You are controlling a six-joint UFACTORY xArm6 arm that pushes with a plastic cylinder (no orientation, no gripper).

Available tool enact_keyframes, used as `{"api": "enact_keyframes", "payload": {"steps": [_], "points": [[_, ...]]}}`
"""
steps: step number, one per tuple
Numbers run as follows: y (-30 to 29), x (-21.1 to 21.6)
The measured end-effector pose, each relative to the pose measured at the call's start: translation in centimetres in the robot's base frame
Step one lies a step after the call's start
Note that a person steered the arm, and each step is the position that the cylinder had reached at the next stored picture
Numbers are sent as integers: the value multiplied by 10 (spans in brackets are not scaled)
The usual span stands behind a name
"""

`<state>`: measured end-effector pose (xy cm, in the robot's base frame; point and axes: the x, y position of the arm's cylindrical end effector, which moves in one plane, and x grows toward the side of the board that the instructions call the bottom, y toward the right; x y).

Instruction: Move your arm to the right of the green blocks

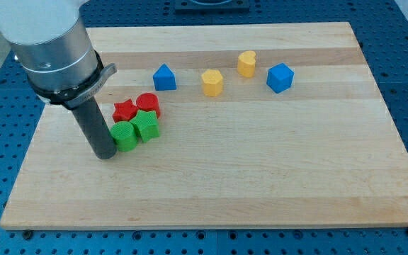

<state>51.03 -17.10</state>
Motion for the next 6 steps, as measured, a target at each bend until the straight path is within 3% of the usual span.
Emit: {"api": "enact_keyframes", "payload": {"steps": [2,4,6], "points": [[7,21],[94,25],[183,-18]]}}
